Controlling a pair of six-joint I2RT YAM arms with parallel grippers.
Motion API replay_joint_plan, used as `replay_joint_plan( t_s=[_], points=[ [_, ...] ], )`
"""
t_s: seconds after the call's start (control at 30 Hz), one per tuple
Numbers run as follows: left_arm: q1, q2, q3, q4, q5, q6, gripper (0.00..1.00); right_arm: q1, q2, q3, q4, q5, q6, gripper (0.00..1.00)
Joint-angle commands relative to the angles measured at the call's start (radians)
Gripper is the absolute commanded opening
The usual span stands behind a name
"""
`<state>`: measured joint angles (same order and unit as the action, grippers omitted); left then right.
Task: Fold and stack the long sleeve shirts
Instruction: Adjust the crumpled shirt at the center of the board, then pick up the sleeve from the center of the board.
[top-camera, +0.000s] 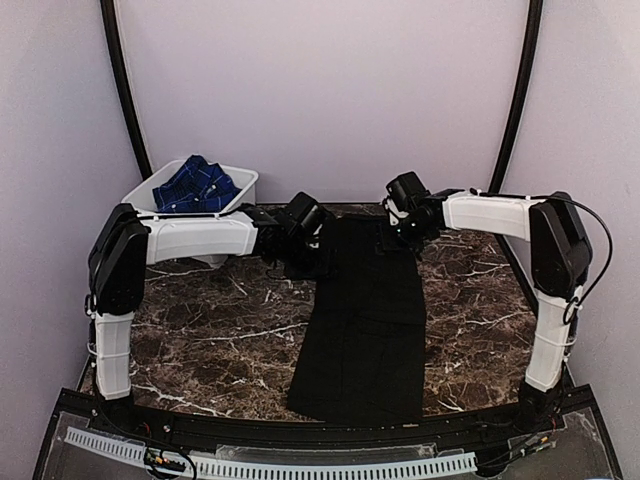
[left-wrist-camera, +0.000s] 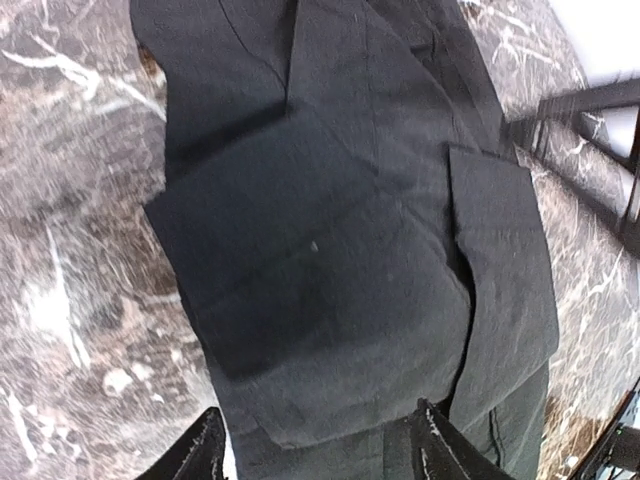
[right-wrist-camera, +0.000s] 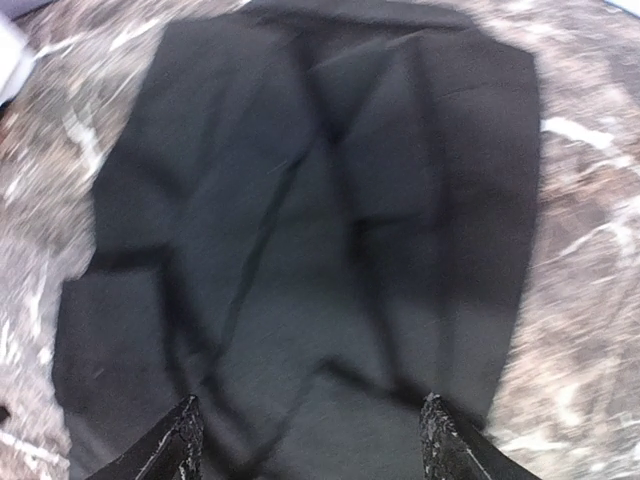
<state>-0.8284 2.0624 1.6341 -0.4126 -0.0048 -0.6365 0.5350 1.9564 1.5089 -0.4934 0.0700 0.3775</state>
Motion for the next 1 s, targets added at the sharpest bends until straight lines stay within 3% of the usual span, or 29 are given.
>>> replay_joint_plan(
  t_s=[0.0, 0.33, 0.7, 0.87, 0.97],
  points=[
    [0.032, 0.026, 0.054, -0.001, -0.004, 0.044, 0.63, 0.035, 0.007, -0.016, 0.044, -0.063, 0.005, 0.70],
    [0.064, 0.266, 0.358, -0.118, -0.095, 0.109, 0.68, 0.045, -0.052, -0.105, 0.027, -0.004, 0.038, 0.69],
    [0.109, 0.309, 0.376, -0.076, -0.009, 0.047, 0.73, 0.044, -0.121, -0.226, 0.063, 0.009, 0.056, 0.69],
    [0.109, 0.307, 0.382, -0.069, 0.086, 0.018, 0.66, 0.044, -0.124, -0.244, 0.070, 0.015, 0.059, 0.68],
    [0.109, 0.296, 0.383, -0.067, 0.103, 0.005, 0.56, 0.044, -0.123, -0.248, 0.074, 0.012, 0.060, 0.68]
  ],
)
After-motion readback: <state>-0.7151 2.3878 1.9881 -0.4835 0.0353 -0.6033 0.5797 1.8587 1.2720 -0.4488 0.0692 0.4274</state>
